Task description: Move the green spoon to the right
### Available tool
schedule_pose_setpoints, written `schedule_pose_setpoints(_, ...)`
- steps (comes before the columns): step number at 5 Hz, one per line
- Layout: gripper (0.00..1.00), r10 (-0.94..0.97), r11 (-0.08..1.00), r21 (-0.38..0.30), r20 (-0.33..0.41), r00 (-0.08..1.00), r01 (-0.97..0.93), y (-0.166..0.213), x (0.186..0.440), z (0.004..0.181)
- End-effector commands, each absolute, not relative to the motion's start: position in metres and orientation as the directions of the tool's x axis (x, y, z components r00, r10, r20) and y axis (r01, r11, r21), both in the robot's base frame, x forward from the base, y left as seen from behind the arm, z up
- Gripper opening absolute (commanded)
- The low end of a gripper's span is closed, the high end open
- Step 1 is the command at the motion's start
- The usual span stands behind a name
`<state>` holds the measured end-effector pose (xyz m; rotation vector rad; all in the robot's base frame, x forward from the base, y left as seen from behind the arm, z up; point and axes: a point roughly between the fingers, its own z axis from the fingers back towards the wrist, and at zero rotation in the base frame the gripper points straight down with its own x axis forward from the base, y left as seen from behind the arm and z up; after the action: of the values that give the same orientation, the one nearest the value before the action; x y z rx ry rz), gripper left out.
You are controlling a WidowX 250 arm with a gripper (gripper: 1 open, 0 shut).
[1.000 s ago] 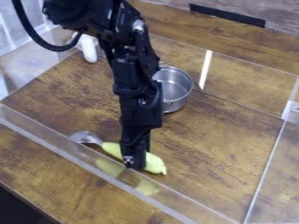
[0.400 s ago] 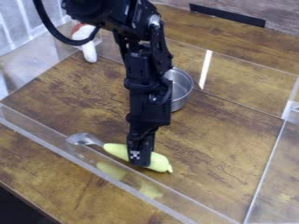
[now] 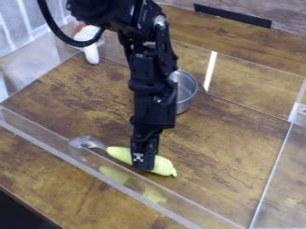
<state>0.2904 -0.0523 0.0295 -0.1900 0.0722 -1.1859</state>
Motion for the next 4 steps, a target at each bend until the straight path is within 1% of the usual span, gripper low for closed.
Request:
schedule_pose_setpoints(1,0.00,-0.932,0.342,-0.162,0.063,0.356,0.926,-0.0593,0.2960,0.0338)
schedule_pose_setpoints(4,0.00,-0.939,0.320,-0.172,0.073,0.336,0.932,-0.0630,0.2987,0.0336)
